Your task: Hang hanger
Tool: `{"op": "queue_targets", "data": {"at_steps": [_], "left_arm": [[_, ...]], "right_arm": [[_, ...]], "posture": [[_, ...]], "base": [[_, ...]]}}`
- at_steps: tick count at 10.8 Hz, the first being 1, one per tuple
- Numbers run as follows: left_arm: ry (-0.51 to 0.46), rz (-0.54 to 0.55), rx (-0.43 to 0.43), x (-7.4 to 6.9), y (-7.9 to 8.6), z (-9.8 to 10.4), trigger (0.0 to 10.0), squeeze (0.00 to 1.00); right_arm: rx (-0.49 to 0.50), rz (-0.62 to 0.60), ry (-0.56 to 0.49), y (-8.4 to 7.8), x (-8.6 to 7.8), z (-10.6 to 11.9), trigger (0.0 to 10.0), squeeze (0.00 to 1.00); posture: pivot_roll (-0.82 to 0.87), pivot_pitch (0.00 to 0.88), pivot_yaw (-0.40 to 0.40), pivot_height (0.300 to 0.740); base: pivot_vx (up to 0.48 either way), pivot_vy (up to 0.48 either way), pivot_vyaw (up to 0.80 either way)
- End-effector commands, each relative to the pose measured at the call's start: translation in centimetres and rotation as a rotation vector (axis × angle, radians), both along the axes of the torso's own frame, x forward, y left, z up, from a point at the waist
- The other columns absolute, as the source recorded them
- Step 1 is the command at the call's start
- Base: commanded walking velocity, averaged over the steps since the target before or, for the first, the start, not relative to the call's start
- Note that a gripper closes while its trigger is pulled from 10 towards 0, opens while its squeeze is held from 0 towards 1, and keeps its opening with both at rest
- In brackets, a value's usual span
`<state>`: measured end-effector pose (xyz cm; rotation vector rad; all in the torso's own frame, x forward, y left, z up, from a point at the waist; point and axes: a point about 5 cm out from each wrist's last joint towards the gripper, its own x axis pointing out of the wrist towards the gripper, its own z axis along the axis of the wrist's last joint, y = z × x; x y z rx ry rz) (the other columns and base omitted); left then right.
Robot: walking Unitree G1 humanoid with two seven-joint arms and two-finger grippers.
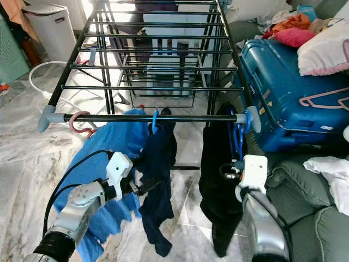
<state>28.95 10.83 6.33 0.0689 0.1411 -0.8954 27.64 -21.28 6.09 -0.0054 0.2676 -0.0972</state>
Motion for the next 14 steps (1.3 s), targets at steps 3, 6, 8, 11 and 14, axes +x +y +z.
{"op": "queue_targets", "data": {"at_steps": [3,6,8,11,14], "left_arm": [[-0.046,0.051,0.008,0.6,-0.3,0.5,10.0,0.00],[-0.083,0.087,0.026,0.9,-0.6,0.5,10.0,0.00],[-0.104,0.148,0.056,1.3,-0.5,0.6,10.0,0.00],[-0.127,0.257,0.116,1.9,-0.2,0.0,10.0,0.00],[-0.148,0.301,0.152,2.0,-0.3,-0.3,10.0,0.00]], "right_arm": [[-0.045,0.040,-0.172,1.8,-1.1,3.4,0.0,0.00],[-0.138,0.030,-0.253,3.3,-4.4,5.0,0.0,0.00],[-0.109,0.005,-0.177,4.0,-7.1,2.9,2.3,0.00],[-0.097,-0.035,-0.015,4.2,-11.4,-1.7,10.0,0.00],[-0.053,-0.085,-0.027,3.9,-11.4,-1.8,10.0,0.00]], "posture": [[-0.01,0.063,-0.022,0.740],[-0.02,0.037,-0.022,0.740],[-0.02,0.023,-0.024,0.740],[-0.02,0.000,-0.031,0.740],[-0.02,0.000,-0.033,0.740]], "base": [[0.000,0.000,0.00],[0.000,0.000,0.00],[0.000,0.000,0.00],[0.000,0.000,0.00],[0.000,0.000,0.00]]}}
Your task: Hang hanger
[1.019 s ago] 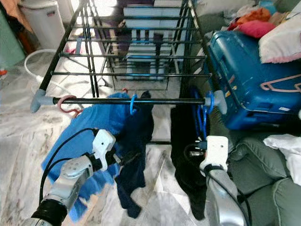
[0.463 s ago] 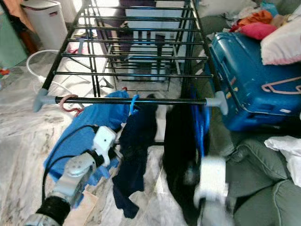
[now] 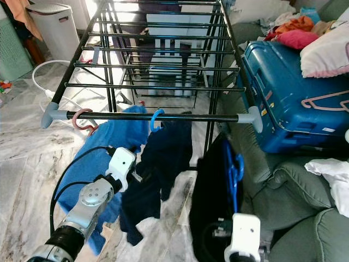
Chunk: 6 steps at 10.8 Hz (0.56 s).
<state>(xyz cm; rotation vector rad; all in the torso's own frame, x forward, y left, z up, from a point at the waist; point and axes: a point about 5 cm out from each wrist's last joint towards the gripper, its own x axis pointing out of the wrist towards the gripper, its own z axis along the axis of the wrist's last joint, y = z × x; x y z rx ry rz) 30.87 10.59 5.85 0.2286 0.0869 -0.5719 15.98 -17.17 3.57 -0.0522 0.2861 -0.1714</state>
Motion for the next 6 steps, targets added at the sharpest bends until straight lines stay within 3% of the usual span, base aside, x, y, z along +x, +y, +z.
{"op": "queue_targets", "data": {"at_steps": [1,6], "left_arm": [[-0.001,-0.006,0.020,0.13,-0.03,-0.09,10.0,0.00],[-0.006,-0.021,0.029,0.68,-0.74,0.08,10.0,0.00]], "right_arm": [[-0.012,-0.016,-0.058,-0.45,0.49,0.79,10.0,0.00],[-0.005,-0.030,-0.071,-0.60,1.21,0.64,10.0,0.00]], "posture": [[-0.02,0.000,-0.036,0.740],[-0.03,0.000,-0.028,0.740]], "base": [[0.000,0.000,0.00],[-0.277,0.000,0.00]]}}
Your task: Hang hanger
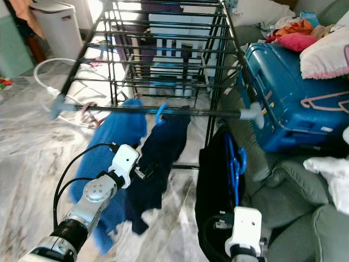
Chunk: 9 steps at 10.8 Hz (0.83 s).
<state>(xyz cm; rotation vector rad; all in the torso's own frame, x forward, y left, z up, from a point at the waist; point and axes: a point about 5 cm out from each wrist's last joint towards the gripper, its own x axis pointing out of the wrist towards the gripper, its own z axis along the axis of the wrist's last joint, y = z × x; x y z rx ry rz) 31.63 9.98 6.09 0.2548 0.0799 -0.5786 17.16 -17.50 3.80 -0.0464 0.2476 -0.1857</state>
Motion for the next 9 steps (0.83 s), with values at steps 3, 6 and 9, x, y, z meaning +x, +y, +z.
{"op": "queue_targets", "data": {"at_steps": [3,6,9], "left_arm": [[0.001,0.004,0.000,0.2,0.0,0.0,10.0,0.00],[-0.018,0.017,-0.013,0.6,-0.3,0.6,10.0,0.00],[-0.033,0.059,-0.035,1.2,-0.5,1.1,10.0,0.00]], "right_arm": [[0.004,-0.045,-0.040,-0.1,0.4,0.2,10.0,0.00],[-0.012,-0.065,-0.062,-0.8,1.0,0.6,10.0,0.00],[-0.022,-0.110,-0.093,-1.7,1.5,1.2,10.0,0.00]], "posture": [[-0.02,0.000,-0.017,0.740],[-0.02,0.000,-0.012,0.740],[-0.03,0.000,-0.005,0.740]], "base": [[-0.331,0.000,0.00],[-0.326,0.000,0.00],[-0.320,0.000,0.00]]}}
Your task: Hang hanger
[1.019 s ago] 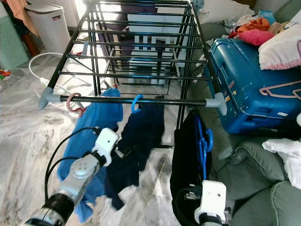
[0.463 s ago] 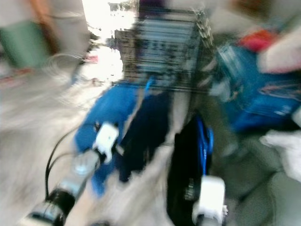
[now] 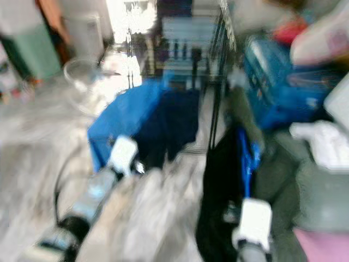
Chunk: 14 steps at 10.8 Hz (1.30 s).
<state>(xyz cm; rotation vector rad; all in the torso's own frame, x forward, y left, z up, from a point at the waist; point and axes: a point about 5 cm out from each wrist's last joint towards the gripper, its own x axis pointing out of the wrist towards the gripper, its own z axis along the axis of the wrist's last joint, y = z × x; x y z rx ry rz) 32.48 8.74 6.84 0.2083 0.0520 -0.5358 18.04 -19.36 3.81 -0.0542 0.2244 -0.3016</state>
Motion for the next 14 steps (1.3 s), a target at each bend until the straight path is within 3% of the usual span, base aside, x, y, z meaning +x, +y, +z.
{"op": "queue_targets", "data": {"at_steps": [1,4,5,6,8,10,13,14], "left_arm": [[-0.018,0.020,0.015,0.3,0.6,0.4,10.0,0.00],[-0.058,0.064,-0.021,1.0,0.2,1.4,10.0,0.00],[-0.037,0.106,-0.028,1.4,1.0,1.5,10.0,0.00],[-0.026,0.112,-0.007,1.6,1.5,1.3,10.0,0.00],[-0.058,0.074,-0.013,1.4,0.6,1.6,10.0,0.00],[-0.034,0.136,-0.052,1.5,0.7,1.4,10.0,0.00],[-0.055,0.128,-0.017,1.4,0.1,1.4,10.0,0.00],[-0.045,0.241,-0.001,1.5,1.3,0.9,10.0,0.00]], "right_arm": [[0.000,0.003,-0.074,0.2,0.6,1.2,10.0,0.00],[0.006,0.021,-0.070,0.7,0.1,1.0,10.0,0.00],[0.031,0.017,-0.065,0.9,-0.1,1.2,10.0,0.00],[-0.011,0.077,-0.065,1.4,0.0,1.5,10.0,0.00],[0.024,0.013,-0.093,0.4,0.5,1.7,10.0,0.00],[0.036,0.046,-0.119,1.3,1.0,2.0,10.0,0.00],[0.014,0.064,-0.120,1.8,0.7,2.1,10.0,0.00],[-0.004,0.070,-0.119,1.6,0.7,2.2,10.0,0.00]], "posture": [[-0.03,0.000,-0.004,0.740],[-0.02,0.000,-0.025,0.740],[-0.03,0.000,-0.038,0.740],[-0.03,0.000,-0.027,0.740],[-0.02,0.000,-0.028,0.740],[-0.02,0.000,-0.021,0.740],[-0.04,0.000,-0.015,0.740],[-0.04,0.000,-0.015,0.740]], "base": [[-0.319,0.000,0.00],[-0.286,0.000,0.00],[-0.277,0.000,0.00],[-0.277,0.000,0.00],[-0.141,0.000,0.00],[0.000,0.000,0.00],[0.000,0.000,0.19],[0.000,0.000,0.80]]}}
